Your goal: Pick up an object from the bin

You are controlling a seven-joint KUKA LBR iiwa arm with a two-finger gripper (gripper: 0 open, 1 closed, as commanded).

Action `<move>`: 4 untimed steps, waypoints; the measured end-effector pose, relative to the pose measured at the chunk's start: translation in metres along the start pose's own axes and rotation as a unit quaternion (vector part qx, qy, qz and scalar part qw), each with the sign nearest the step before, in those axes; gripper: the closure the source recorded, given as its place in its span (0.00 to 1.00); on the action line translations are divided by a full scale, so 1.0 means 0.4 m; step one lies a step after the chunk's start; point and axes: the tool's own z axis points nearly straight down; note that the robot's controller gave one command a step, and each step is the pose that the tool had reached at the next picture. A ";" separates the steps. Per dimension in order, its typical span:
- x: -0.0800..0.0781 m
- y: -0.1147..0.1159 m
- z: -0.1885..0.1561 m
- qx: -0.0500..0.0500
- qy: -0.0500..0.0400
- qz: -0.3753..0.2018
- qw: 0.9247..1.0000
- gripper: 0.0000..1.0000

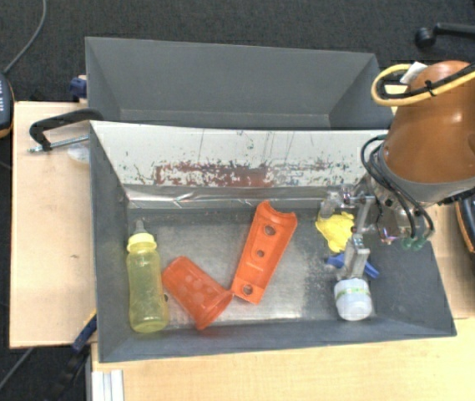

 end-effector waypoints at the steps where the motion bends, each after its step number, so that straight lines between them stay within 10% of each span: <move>1: -0.004 0.000 -0.012 0.000 -0.005 -0.001 1.000 0.00; 3: -0.065 0.087 0.279 -0.001 0.001 -0.047 0.999 0.00; 4: -0.145 0.097 0.295 0.000 -0.006 -0.092 0.996 0.00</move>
Offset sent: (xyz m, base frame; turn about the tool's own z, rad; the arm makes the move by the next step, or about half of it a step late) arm 0.0243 0.0332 -0.1094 -0.0934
